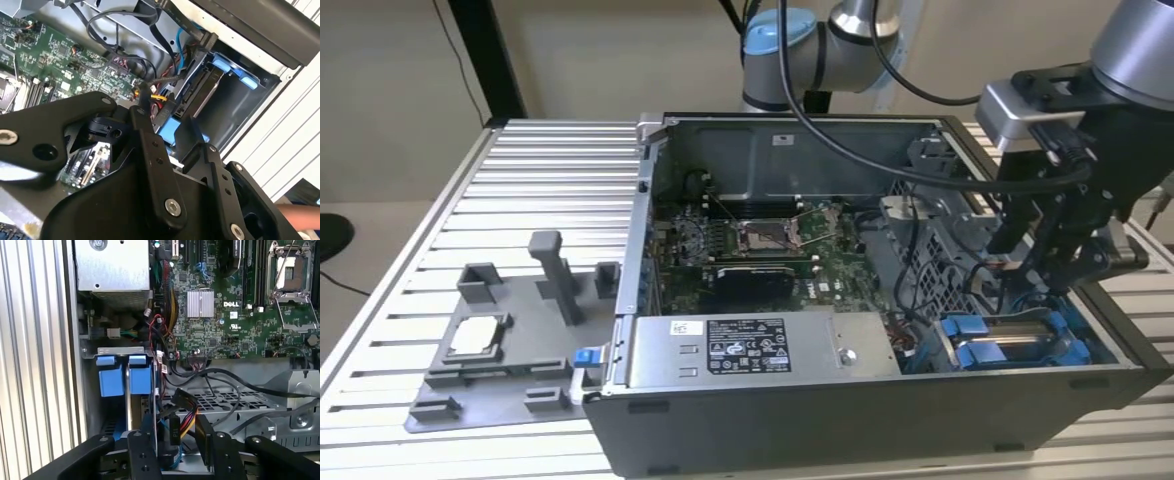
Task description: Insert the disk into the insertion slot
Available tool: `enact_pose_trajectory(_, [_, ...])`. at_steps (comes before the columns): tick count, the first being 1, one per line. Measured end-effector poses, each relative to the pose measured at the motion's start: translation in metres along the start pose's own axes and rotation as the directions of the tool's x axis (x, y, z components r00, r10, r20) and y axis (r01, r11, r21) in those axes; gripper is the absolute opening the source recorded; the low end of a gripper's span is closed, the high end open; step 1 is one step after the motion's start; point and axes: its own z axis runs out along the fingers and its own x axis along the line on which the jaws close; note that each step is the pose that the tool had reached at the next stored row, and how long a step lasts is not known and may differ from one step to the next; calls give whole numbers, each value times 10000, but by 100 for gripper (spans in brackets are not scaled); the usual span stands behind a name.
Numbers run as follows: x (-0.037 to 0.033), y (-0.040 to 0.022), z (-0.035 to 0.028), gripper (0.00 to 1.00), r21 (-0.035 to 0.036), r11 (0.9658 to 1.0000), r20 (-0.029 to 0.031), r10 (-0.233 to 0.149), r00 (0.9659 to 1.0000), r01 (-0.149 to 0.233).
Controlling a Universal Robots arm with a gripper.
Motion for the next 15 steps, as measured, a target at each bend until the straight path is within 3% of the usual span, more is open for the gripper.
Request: enact_pose_trajectory(15, [-22,-16,-1,100,-3,10000,0,-45,10000,45])
